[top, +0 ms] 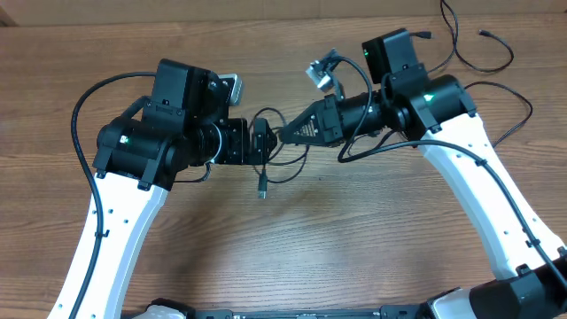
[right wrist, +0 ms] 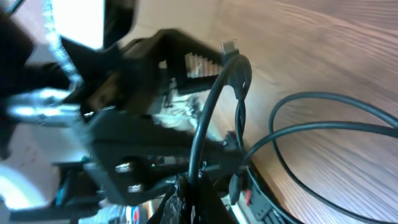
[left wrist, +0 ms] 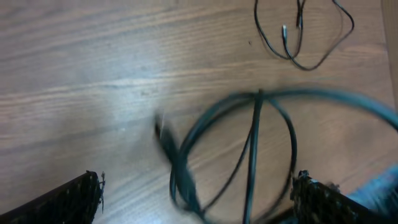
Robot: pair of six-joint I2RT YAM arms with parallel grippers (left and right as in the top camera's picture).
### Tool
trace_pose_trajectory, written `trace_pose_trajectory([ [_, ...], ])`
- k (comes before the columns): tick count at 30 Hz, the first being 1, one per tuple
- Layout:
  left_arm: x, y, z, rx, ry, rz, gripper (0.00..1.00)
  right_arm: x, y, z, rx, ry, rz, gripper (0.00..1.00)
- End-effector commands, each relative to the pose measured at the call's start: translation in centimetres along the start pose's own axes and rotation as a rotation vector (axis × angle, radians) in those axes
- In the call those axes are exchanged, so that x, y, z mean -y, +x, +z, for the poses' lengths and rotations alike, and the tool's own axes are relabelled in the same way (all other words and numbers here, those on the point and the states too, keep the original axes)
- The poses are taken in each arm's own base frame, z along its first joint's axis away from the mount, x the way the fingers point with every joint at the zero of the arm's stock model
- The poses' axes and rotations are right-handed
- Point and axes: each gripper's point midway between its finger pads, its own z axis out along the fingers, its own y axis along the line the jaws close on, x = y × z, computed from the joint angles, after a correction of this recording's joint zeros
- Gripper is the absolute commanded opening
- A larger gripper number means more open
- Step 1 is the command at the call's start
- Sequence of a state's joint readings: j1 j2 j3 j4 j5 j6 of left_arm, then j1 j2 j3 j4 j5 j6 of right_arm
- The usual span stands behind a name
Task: Untangle cables
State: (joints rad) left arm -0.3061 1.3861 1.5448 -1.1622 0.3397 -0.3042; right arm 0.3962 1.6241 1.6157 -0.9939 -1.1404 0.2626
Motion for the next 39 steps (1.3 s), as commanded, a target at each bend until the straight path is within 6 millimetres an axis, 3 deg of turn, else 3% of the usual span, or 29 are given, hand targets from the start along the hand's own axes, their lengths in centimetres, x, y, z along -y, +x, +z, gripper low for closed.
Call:
trace_pose_trajectory([
  [1,-1.1,-0.7,0.2,0.032,-0.054,0.028,1.00,-3.3,0.3,-0.3,-0.019,-0.104,-0.041,0.04],
  [5,-1.1,-1.4,0.9,0.040,-0.053,0.031,0.99,-3.5,0.3,-0.1,-0.021,-0.106,-0.035,0.04],
  [12,-3.8,-2.1,2.2,0.041,-0.180,-0.033,0.80,-2.7,0.1,0.0,-0.006,-0.062,-0.032,0.04],
  [16,-5.9,-2.7,1.3,0.066,-0.239,-0.085,0.76,-1.3,-0.1,0.0,0.013,0.014,-0.005,0.04],
  [21,-9.8,-3.0,-0.5,0.093,-0.321,-0.237,0.79,-0.2,-0.1,0.0,0.028,0.079,0.018,0.04],
  [26,-12.1,-2.8,-1.7,0.092,-0.316,-0.333,0.82,0.8,-0.5,-0.1,0.048,0.133,0.019,0.04],
  [29,-12.6,-2.6,-2.0,0.085,-0.285,-0.373,0.84,2.1,-0.8,-0.4,0.073,0.211,0.035,0.04],
  [35,-11.7,-2.5,-1.9,0.059,-0.214,-0.308,0.85,6.4,-1.2,-1.9,0.155,0.455,0.153,0.04],
  [39,-11.8,-2.2,-1.8,0.049,-0.220,-0.318,0.84,7.3,-1.1,-2.4,0.165,0.511,0.166,0.15],
])
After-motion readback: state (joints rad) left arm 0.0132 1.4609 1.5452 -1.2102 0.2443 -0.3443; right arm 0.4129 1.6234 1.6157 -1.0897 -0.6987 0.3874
